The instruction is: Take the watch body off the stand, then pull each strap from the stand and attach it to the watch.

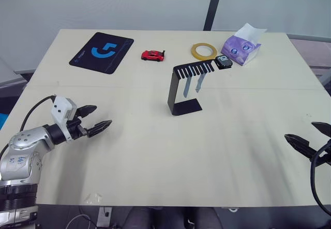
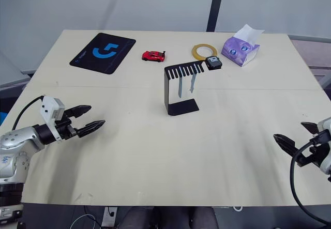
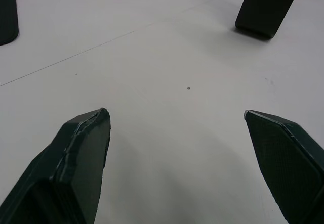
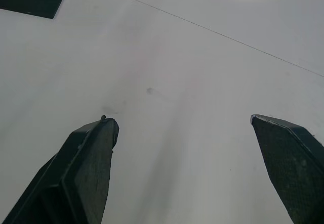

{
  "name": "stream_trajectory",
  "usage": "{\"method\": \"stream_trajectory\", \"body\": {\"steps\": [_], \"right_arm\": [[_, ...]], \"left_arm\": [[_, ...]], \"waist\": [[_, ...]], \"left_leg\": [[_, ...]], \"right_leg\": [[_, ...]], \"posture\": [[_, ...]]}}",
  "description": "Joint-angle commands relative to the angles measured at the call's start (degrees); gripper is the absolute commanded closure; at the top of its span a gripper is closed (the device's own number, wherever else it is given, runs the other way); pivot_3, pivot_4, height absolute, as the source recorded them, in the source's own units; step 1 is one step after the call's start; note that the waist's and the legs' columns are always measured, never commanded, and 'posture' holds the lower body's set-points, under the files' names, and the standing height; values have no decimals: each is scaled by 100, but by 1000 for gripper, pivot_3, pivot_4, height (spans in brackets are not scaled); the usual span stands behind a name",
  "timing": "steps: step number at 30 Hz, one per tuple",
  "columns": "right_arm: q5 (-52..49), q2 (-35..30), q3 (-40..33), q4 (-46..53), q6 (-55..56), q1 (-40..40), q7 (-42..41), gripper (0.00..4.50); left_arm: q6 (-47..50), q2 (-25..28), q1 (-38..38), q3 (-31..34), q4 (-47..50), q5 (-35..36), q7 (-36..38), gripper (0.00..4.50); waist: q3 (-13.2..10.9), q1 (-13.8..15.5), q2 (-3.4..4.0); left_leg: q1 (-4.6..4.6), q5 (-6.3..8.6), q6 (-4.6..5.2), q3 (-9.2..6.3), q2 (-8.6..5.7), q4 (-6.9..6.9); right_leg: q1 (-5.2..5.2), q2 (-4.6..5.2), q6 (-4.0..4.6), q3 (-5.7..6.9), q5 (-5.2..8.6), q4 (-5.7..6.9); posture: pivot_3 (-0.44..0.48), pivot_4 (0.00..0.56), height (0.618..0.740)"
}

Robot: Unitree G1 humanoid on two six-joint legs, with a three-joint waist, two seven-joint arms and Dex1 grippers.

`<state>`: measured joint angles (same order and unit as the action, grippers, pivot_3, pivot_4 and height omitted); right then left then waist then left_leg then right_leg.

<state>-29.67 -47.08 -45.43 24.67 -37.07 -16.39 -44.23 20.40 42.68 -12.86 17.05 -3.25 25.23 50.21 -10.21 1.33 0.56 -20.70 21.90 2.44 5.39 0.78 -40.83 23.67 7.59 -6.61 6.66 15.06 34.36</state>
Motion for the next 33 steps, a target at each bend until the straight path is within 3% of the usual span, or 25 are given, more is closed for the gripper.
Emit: {"method": "stream_trajectory", "body": {"steps": [1, 18, 25, 33], "right_arm": [[-20, -15, -23, 192, 21, 84, 133, 0], [-362, 304, 160, 1453, -855, 586, 1440, 0], [-1910, 556, 398, 2541, -2388, 2173, 3195, 0], [-3057, 1310, 1662, 2571, -3475, 4580, 5624, 0]], "left_arm": [[-90, 39, 29, 80, 165, 14, -4, 23], [956, -48, -619, -209, 925, 869, 283, 23], [1476, -315, -1716, -574, 1374, 1450, 336, 23], [1485, -921, -2956, -919, 1174, 1535, 235, 23]], "waist": [[0, 0, 0], [0, 3, 0], [0, -7, 0], [-1, -32, -1]], "left_leg": [[0, 0, 0, 0, 0, 0], [7, 2, -4, 8, 1, 5], [8, 1, -5, 5, 3, 1], [4, -1, -5, 13, -1, -1]], "right_leg": [[0, 0, 0, 0, 0, 0], [0, -3, 4, -6, 2, 6], [1, -7, 6, -14, 3, 13], [8, -18, 6, 20, 4, 18]], "posture": [[0, 150, 738], [0, 150, 738], [0, 150, 738], [0, 150, 738]]}}
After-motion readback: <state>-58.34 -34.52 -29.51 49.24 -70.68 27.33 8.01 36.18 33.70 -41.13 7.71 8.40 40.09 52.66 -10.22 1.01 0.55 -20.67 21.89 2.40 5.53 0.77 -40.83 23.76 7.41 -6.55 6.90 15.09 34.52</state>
